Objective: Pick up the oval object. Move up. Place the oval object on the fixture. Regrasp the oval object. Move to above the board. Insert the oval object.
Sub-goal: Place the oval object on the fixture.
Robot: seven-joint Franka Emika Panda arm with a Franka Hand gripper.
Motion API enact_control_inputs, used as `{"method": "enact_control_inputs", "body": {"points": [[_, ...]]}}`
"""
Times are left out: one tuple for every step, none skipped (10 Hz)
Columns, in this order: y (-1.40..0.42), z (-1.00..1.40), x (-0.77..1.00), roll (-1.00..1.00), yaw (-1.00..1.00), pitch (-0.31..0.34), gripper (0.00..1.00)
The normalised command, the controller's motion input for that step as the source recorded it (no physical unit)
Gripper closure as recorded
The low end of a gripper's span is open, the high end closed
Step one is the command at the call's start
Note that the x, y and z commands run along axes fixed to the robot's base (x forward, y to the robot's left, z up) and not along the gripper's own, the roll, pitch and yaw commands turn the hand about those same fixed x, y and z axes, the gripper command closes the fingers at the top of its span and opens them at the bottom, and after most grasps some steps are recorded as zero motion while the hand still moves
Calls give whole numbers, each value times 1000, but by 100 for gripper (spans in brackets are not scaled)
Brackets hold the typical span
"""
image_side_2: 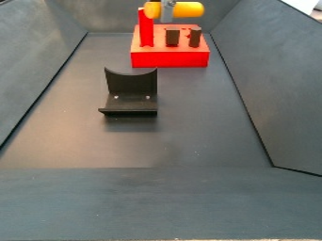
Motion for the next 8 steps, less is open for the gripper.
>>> {"method": "enact_control_inputs", "body": {"points": [[-11, -7, 250, 26, 1000, 61, 100], [-20, -6, 130, 25, 1000, 70, 100], [-12, 13, 41, 24, 1000, 77, 100], [-9, 13, 17, 26, 1000, 87, 100], [-9, 13, 16, 28, 1000, 95, 100], [367, -367, 758, -598, 1000, 177, 100], [338, -357, 748, -701, 1000, 207, 100], [230, -249, 719, -768, 1000, 222, 100]]}}
